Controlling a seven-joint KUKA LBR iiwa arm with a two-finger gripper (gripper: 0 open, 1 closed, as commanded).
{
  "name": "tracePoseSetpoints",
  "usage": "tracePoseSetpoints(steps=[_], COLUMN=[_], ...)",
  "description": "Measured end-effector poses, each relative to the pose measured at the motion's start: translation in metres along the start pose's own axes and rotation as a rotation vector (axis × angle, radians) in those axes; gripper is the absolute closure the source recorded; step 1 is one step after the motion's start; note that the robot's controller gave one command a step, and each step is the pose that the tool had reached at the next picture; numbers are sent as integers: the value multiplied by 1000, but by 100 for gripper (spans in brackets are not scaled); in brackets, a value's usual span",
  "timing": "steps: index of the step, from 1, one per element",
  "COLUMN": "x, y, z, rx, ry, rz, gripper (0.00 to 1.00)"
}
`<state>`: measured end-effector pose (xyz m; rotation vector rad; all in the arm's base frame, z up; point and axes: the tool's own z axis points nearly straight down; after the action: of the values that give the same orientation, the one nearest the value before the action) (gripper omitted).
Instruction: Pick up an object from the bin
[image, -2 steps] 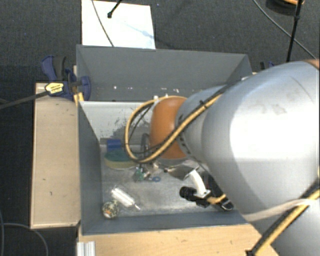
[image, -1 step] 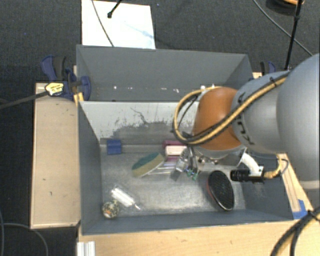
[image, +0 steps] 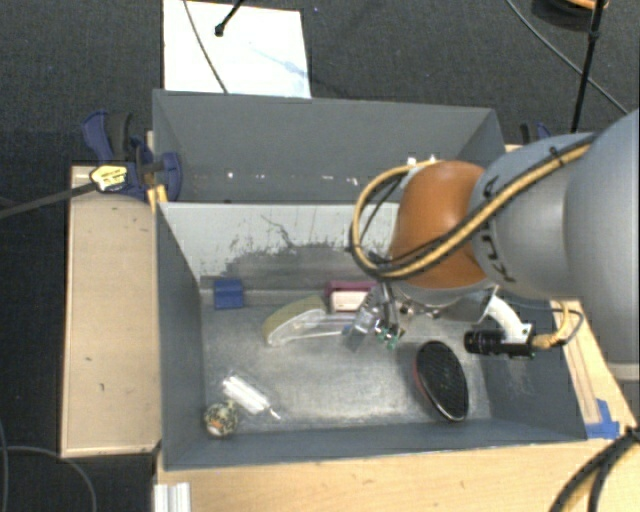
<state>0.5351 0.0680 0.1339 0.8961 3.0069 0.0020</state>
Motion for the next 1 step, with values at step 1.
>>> tracePoseSetpoints(steps=[1], x=[23], y=[-34], z=[16], rx=[4], ry=[5], rz=[106], gripper=[100])
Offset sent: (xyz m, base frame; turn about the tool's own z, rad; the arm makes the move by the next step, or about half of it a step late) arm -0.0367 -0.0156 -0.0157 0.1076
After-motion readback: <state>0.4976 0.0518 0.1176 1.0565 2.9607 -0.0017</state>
